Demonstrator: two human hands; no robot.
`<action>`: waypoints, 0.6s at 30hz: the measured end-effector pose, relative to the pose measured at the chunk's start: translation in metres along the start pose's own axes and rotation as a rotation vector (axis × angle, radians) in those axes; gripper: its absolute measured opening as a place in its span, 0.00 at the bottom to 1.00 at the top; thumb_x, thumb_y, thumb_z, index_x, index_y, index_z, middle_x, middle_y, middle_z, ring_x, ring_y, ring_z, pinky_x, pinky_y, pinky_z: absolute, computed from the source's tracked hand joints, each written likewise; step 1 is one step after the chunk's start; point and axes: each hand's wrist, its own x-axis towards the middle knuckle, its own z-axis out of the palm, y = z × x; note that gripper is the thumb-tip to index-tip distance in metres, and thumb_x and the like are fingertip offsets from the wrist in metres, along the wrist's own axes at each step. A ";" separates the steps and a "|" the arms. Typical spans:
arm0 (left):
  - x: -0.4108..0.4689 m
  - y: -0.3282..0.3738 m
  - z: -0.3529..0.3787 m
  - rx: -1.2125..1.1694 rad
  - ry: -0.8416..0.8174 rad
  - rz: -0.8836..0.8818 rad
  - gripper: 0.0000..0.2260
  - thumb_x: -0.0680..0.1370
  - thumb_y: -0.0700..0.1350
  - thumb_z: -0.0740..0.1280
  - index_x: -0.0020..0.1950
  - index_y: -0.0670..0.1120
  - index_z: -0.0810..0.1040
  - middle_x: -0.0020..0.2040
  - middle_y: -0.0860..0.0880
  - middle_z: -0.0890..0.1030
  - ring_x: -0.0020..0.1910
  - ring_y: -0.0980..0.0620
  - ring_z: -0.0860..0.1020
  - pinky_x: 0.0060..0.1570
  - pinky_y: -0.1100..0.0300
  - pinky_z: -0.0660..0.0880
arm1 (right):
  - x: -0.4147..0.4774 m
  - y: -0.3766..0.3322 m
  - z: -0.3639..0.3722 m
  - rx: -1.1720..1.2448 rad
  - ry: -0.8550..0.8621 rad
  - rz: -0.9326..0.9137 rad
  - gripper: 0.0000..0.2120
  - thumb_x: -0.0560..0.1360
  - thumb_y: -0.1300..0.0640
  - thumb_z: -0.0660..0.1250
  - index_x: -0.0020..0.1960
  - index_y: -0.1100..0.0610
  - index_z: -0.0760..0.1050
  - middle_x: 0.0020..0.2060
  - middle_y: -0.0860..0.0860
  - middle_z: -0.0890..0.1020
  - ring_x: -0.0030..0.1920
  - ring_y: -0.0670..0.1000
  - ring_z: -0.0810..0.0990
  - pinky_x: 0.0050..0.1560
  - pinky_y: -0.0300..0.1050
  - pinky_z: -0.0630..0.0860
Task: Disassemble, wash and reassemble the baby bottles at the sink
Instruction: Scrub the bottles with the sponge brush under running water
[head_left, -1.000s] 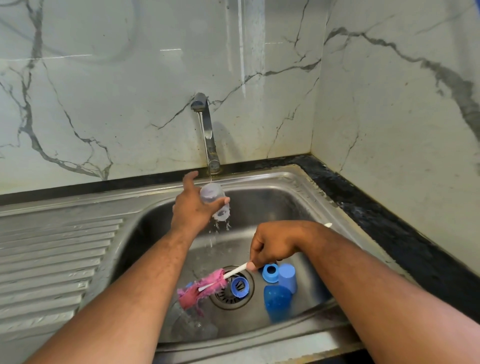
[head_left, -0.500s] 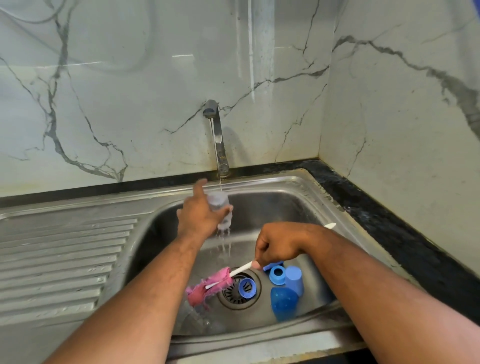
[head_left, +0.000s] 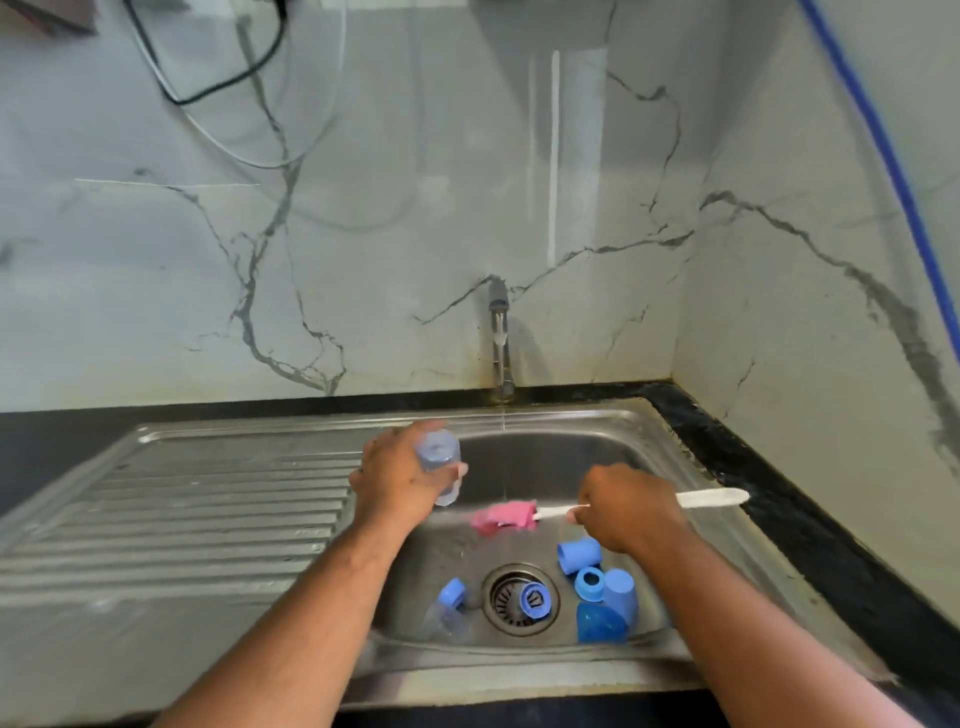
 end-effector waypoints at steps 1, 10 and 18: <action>-0.005 -0.004 -0.011 -0.036 0.027 -0.006 0.24 0.68 0.58 0.79 0.62 0.62 0.77 0.58 0.53 0.80 0.61 0.47 0.77 0.61 0.43 0.73 | -0.010 -0.006 -0.003 -0.006 0.059 0.016 0.12 0.79 0.41 0.66 0.54 0.49 0.79 0.47 0.49 0.83 0.44 0.52 0.80 0.46 0.46 0.77; -0.058 -0.078 -0.138 0.006 0.258 -0.031 0.23 0.69 0.59 0.77 0.61 0.59 0.76 0.55 0.56 0.82 0.55 0.47 0.79 0.56 0.44 0.76 | -0.082 -0.116 -0.007 0.235 0.327 -0.094 0.14 0.81 0.38 0.60 0.50 0.44 0.81 0.42 0.45 0.84 0.47 0.52 0.81 0.50 0.48 0.71; -0.086 -0.151 -0.252 0.236 0.382 -0.170 0.24 0.72 0.56 0.76 0.66 0.54 0.77 0.57 0.49 0.82 0.58 0.42 0.79 0.55 0.46 0.76 | -0.102 -0.214 -0.011 0.340 0.307 -0.244 0.14 0.80 0.38 0.63 0.50 0.44 0.83 0.43 0.47 0.86 0.49 0.57 0.83 0.50 0.47 0.75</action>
